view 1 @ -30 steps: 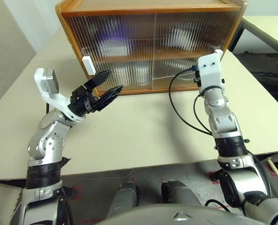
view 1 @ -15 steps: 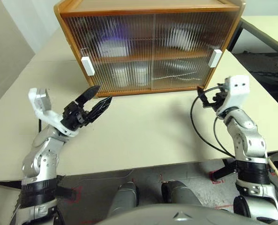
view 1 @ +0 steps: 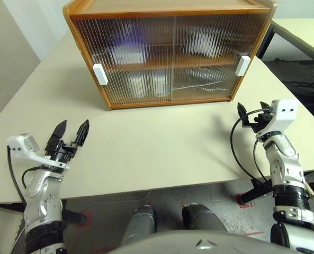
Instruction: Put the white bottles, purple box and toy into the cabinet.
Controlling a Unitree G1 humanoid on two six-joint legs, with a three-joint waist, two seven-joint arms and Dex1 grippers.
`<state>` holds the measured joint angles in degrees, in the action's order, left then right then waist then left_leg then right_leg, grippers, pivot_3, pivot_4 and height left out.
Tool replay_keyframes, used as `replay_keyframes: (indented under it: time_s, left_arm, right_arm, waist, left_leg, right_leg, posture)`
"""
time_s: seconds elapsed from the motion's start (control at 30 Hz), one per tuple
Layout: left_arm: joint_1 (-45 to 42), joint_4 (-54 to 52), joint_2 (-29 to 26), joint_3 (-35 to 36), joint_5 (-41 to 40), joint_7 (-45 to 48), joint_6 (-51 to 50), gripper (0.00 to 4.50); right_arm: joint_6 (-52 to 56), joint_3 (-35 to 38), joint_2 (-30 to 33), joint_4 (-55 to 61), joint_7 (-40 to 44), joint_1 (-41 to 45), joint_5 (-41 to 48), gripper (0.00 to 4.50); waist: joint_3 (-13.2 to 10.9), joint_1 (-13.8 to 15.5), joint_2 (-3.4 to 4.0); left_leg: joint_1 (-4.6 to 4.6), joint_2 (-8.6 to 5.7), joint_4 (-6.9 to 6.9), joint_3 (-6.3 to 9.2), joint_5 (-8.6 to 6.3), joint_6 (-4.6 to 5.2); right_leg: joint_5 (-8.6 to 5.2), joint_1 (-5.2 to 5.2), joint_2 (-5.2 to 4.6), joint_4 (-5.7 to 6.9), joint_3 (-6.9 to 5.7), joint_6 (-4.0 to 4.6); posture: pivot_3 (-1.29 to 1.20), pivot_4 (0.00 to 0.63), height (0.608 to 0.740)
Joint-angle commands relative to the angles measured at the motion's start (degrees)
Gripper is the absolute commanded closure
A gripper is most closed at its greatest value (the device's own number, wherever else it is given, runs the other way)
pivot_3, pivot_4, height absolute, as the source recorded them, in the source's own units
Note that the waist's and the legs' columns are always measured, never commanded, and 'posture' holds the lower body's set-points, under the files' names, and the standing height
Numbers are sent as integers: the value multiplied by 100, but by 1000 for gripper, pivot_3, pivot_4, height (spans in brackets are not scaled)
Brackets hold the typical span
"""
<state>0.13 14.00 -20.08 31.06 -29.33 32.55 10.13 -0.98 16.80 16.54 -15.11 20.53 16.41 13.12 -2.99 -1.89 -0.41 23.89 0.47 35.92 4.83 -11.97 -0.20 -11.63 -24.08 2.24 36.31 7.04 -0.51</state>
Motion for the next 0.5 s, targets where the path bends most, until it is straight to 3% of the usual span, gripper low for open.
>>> replay_keyframes:
  time_s: [0.03,0.27,0.5]
  left_arm:
    - [-106,482,6,118,427,-583,448,0]
    - [-125,1032,174,-158,830,-819,1178,0]
    - [-33,972,305,-274,828,-857,1493,0]
  right_arm:
    - [-262,16,-13,-272,58,65,91,11]
    - [-761,-74,-126,-482,87,-115,41,11]
    - [-793,-165,-255,24,32,-477,47,11]
  waist:
    - [3,-1,-1]
    - [12,-7,-9]
    - [22,-59,-19]
  left_leg:
    - [-1,0,0,0,1,1]
    - [0,-2,5,-7,4,7]
    - [-12,-2,6,-6,5,9]
  right_leg:
    - [0,0,0,0,0,0]
    - [0,5,0,-2,0,-1]
    - [9,17,0,-1,-1,2]
  posture:
    - [-49,54,740]
    - [-65,45,740]
    - [-82,42,740]
